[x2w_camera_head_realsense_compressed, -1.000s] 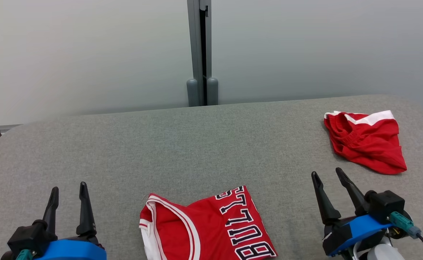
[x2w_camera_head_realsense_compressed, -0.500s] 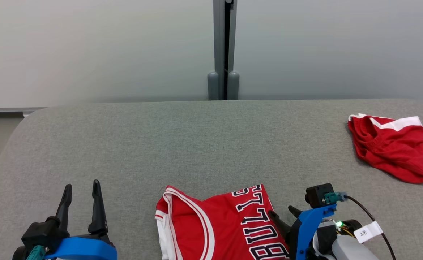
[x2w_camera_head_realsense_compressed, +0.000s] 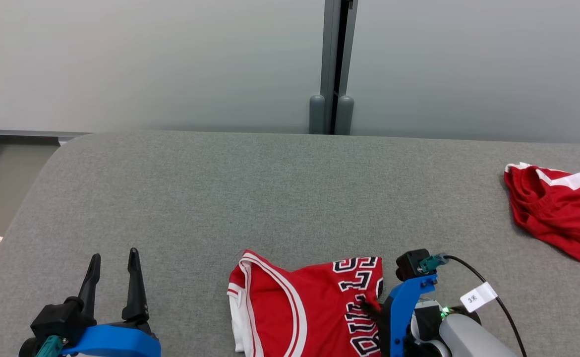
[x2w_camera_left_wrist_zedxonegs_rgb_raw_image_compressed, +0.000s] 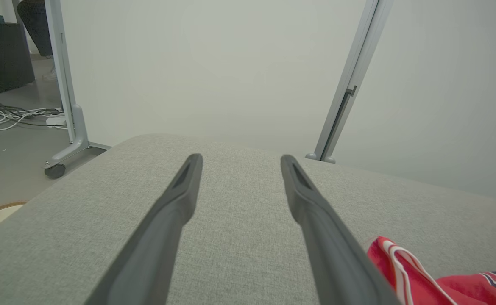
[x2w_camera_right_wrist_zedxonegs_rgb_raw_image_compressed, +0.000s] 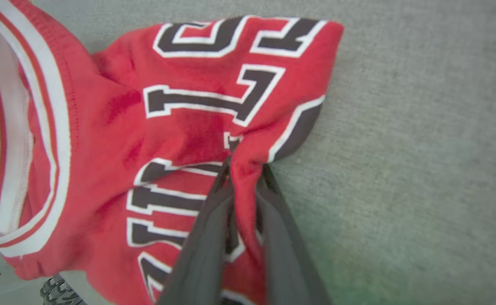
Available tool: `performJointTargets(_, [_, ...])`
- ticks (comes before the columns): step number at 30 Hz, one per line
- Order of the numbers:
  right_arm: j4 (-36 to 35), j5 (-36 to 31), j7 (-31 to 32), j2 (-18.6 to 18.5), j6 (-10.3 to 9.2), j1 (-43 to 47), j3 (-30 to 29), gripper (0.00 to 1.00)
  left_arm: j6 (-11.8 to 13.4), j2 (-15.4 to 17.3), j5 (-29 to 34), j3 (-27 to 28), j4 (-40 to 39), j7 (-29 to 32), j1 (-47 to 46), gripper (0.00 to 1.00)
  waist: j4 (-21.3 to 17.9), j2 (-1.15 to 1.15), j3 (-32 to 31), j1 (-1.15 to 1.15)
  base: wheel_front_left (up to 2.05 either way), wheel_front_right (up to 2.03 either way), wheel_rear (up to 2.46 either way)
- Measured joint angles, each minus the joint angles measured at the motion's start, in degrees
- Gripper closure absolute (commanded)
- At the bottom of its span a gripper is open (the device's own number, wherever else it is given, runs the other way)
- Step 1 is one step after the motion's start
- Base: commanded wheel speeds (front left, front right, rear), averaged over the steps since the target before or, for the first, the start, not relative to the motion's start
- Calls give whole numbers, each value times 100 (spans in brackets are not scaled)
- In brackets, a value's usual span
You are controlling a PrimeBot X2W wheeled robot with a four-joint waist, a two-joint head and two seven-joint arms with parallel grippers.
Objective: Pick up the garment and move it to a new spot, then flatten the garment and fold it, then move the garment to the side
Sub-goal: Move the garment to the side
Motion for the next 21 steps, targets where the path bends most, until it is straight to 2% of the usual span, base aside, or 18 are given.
performJointTargets(8, [-113, 214, -683, -240, 8, -559, 164, 100, -25, -13, -32, -221, -47, 0, -83, 0, -317, 0, 53, 0, 0, 0, 0])
performJointTargets(21, [51, 535, -1262, -725, 8, -1490, 166, 100, -56, 145, -123, -845, -412, -1, -332, 0, -1571, 0, 418, 1, 0, 0, 0])
